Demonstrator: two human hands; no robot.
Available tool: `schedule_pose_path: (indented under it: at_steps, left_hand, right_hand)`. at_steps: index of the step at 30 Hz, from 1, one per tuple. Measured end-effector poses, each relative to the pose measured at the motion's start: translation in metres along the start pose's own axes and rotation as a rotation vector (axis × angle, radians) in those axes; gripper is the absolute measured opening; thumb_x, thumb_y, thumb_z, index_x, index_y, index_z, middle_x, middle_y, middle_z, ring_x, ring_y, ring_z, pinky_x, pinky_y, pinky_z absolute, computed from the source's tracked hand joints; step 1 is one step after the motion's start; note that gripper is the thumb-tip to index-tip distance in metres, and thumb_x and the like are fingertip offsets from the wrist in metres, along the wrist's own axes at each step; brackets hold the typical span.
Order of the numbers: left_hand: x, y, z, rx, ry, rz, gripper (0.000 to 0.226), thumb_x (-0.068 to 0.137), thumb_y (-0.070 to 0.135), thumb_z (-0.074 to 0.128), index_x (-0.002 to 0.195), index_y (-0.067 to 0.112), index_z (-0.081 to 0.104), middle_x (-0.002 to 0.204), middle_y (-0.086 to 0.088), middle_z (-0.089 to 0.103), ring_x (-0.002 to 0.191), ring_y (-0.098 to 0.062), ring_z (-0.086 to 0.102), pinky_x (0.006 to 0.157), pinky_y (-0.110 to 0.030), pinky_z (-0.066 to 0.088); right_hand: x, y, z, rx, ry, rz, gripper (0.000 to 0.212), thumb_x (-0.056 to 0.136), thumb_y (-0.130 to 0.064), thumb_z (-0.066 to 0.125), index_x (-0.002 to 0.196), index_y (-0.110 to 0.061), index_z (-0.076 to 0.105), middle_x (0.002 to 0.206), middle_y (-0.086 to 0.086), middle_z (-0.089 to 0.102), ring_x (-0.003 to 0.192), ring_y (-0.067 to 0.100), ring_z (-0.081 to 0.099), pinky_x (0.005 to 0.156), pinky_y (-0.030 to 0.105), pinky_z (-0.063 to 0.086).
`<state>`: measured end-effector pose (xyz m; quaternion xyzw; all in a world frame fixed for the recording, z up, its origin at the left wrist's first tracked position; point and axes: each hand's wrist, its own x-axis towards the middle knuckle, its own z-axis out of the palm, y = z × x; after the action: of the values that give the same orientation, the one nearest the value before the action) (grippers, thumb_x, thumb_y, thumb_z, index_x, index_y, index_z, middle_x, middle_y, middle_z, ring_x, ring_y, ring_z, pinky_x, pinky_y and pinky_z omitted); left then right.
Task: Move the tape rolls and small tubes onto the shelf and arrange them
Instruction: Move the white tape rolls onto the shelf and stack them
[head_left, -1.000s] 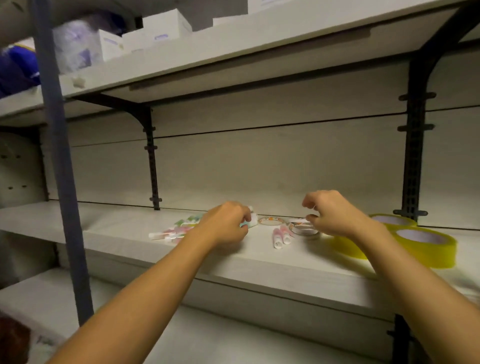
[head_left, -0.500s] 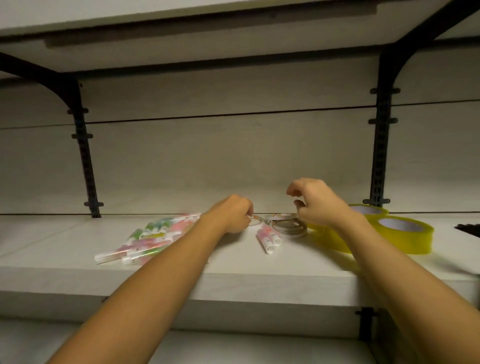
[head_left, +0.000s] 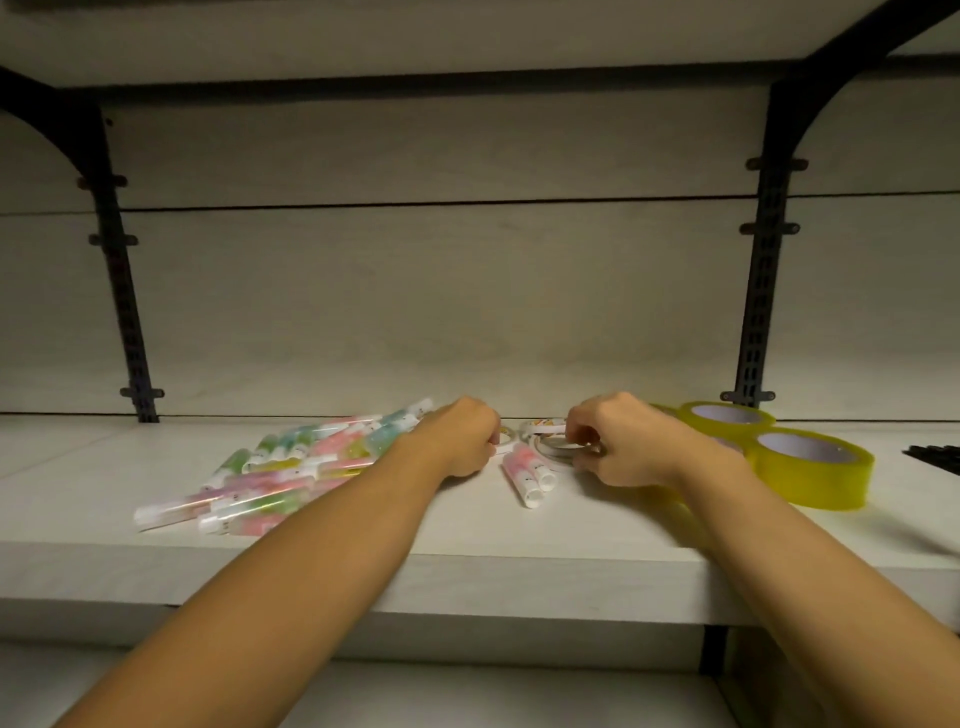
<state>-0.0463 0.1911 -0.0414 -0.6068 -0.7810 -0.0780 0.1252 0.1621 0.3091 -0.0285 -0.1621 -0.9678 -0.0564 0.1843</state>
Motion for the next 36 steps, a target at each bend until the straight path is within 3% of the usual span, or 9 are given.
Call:
schedule_pose_path:
  at_steps: [4, 8, 11, 15, 21, 30, 36]
  left_hand:
    - [-0.005, 0.003, -0.009, -0.042, 0.104, 0.012, 0.013, 0.09, 0.013, 0.058, 0.099, 0.017, 0.066, 0.107, -0.004, 0.063, 0.096, -0.026, 0.059, 0.084, -0.04, 0.053]
    - [-0.01, 0.005, -0.019, -0.11, 0.198, -0.001, 0.016, 0.087, 0.007, 0.059, 0.099, 0.018, 0.062, 0.103, -0.001, 0.06, 0.098, -0.023, 0.056, 0.085, -0.035, 0.05]
    - [-0.013, 0.008, -0.023, -0.14, 0.221, -0.01, 0.017, 0.087, 0.008, 0.059, 0.097, 0.022, 0.058, 0.1, 0.004, 0.054, 0.097, -0.021, 0.055, 0.084, -0.036, 0.049]
    - [-0.018, 0.011, -0.029, -0.151, 0.244, -0.031, 0.018, 0.087, 0.009, 0.057, 0.098, 0.022, 0.057, 0.104, 0.002, 0.056, 0.098, -0.022, 0.055, 0.08, -0.033, 0.047]
    - [-0.034, 0.019, -0.047, -0.161, 0.309, -0.056, 0.014, 0.089, 0.01, 0.056, 0.097, 0.021, 0.057, 0.106, 0.002, 0.057, 0.097, -0.023, 0.055, 0.079, -0.036, 0.048]
    - [-0.067, 0.038, -0.079, -0.165, 0.433, 0.161, 0.014, 0.087, 0.01, 0.059, 0.089, 0.022, 0.053, 0.098, 0.003, 0.054, 0.095, -0.021, 0.054, 0.083, -0.039, 0.05]
    - [-0.078, 0.069, -0.085, -0.207, 0.422, 0.28, 0.019, 0.082, 0.009, 0.06, 0.086, 0.025, 0.052, 0.094, 0.005, 0.054, 0.093, -0.022, 0.055, 0.082, -0.041, 0.051]
  right_hand:
    - [0.001, 0.003, 0.007, -0.021, -0.062, 0.011, 0.014, 0.084, -0.037, 0.069, 0.09, -0.026, 0.062, 0.09, -0.005, 0.063, 0.081, 0.018, 0.055, 0.074, 0.036, 0.051]
    - [0.003, 0.001, 0.009, -0.019, -0.094, 0.016, 0.007, 0.086, -0.024, 0.066, 0.092, -0.025, 0.067, 0.094, -0.004, 0.067, 0.084, 0.019, 0.058, 0.078, 0.04, 0.053]
    - [0.001, -0.003, 0.007, -0.024, -0.114, 0.025, 0.016, 0.083, -0.016, 0.061, 0.092, -0.026, 0.068, 0.096, -0.005, 0.067, 0.087, 0.02, 0.06, 0.078, 0.04, 0.053]
    - [-0.006, -0.012, -0.001, 0.002, -0.094, 0.056, 0.019, 0.067, -0.015, 0.049, 0.08, -0.026, 0.056, 0.088, -0.002, 0.062, 0.081, 0.025, 0.056, 0.07, 0.042, 0.053]
    - [-0.024, -0.029, -0.033, 0.114, -0.035, 0.079, 0.025, 0.068, -0.001, 0.051, 0.08, -0.022, 0.058, 0.079, -0.004, 0.058, 0.077, 0.019, 0.054, 0.066, 0.033, 0.046]
    - [-0.09, -0.059, -0.098, 0.103, 0.173, 0.093, 0.03, 0.076, 0.01, 0.057, 0.089, -0.015, 0.067, 0.087, -0.003, 0.065, 0.08, 0.01, 0.059, 0.068, 0.02, 0.048]
    - [-0.15, -0.064, -0.116, -0.026, 0.173, 0.223, 0.022, 0.086, 0.003, 0.063, 0.095, -0.017, 0.067, 0.094, -0.005, 0.061, 0.087, 0.016, 0.058, 0.076, 0.029, 0.052]
